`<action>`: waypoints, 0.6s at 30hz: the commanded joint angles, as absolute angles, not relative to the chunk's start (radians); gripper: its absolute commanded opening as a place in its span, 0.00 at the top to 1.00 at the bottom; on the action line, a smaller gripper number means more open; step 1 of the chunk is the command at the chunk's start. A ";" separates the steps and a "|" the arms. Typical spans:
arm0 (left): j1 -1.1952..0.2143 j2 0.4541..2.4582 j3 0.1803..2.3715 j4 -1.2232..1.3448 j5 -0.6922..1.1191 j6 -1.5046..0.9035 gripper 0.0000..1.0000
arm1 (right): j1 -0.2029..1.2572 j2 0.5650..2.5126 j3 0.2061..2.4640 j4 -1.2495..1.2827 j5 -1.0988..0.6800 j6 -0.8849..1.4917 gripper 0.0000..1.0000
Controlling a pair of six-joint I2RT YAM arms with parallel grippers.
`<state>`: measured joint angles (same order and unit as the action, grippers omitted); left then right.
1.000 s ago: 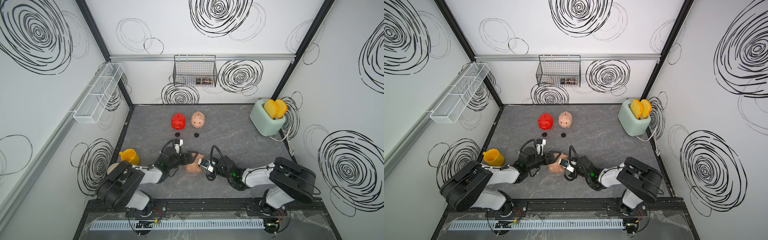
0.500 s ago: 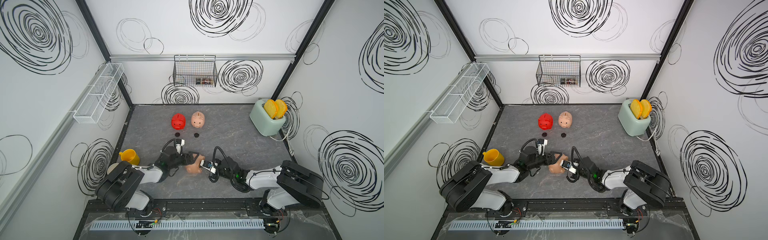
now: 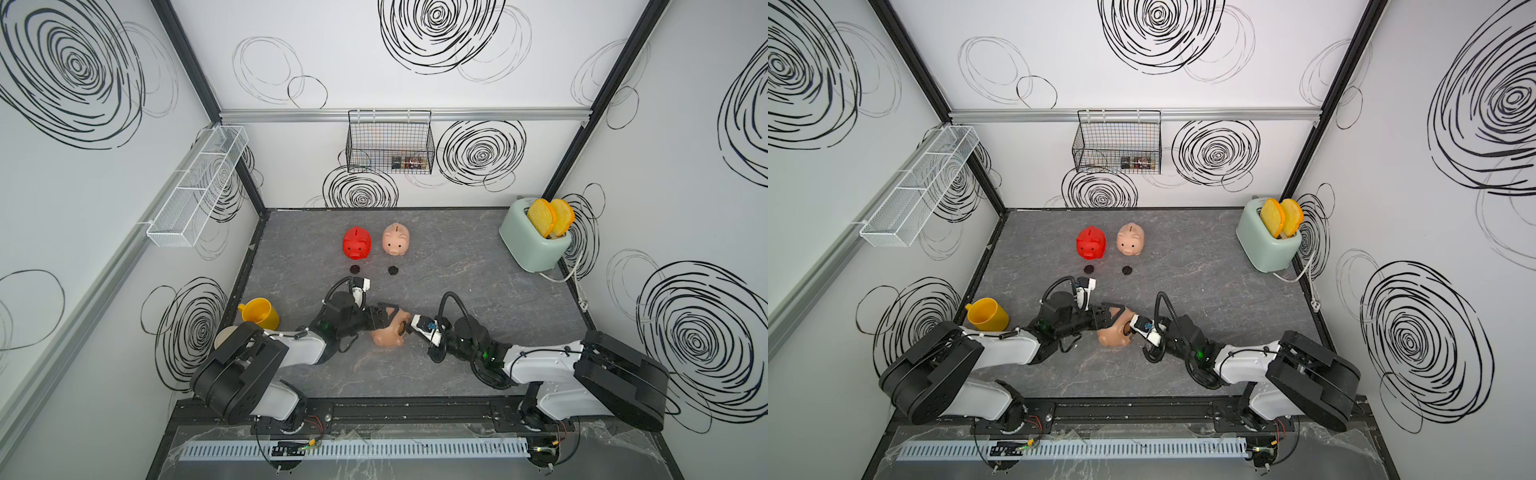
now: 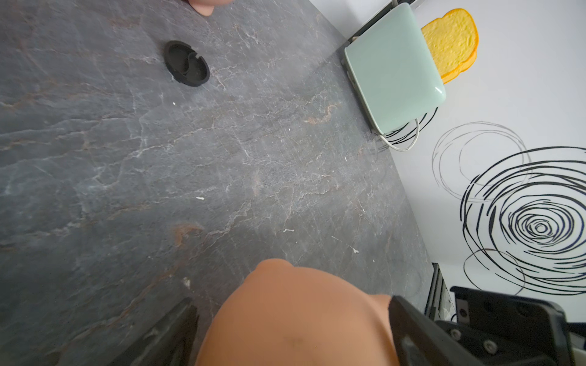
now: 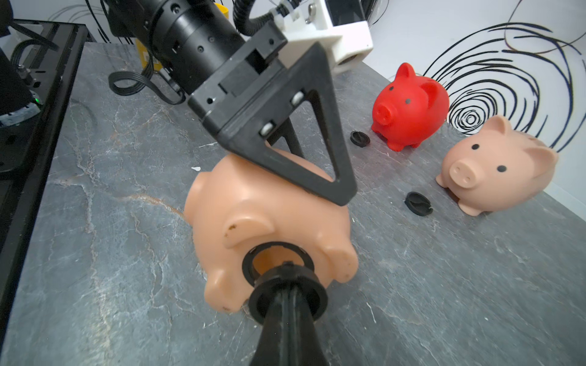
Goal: Open piggy banks
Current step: Open the lid on the piggy bank.
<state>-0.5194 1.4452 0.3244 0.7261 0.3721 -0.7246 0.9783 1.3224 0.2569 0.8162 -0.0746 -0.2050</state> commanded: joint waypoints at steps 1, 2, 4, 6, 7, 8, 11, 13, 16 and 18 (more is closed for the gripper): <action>-0.529 1.474 0.302 0.526 0.304 -0.670 0.04 | 0.970 1.263 0.257 0.753 -0.057 -0.080 1.00; -0.531 1.471 0.302 0.522 0.300 -0.670 0.04 | 0.970 1.244 0.268 0.709 -0.051 -0.049 1.00; -0.534 1.468 0.305 0.515 0.296 -0.672 0.04 | 0.968 1.210 0.285 0.627 -0.054 0.004 1.00; -0.537 1.463 0.305 0.508 0.290 -0.672 0.04 | 0.968 1.175 0.301 0.531 -0.039 0.065 1.00; -0.539 1.461 0.304 0.504 0.283 -0.672 0.04 | 0.968 1.164 0.313 0.483 -0.016 0.096 1.00; -0.541 1.456 0.304 0.499 0.277 -0.672 0.04 | 0.967 1.150 0.331 0.418 0.010 0.138 1.00; -0.544 1.446 0.307 0.482 0.269 -0.672 0.04 | 0.955 1.137 0.410 0.197 0.047 0.224 1.00; -0.546 1.438 0.310 0.472 0.265 -0.672 0.04 | 0.938 1.141 0.462 0.075 0.042 0.256 1.00; -0.552 1.429 0.317 0.454 0.255 -0.670 0.04 | 0.902 1.157 0.539 -0.113 0.094 0.389 1.00; -0.557 1.424 0.322 0.444 0.251 -0.670 0.04 | 0.884 1.176 0.616 -0.280 0.169 0.509 1.00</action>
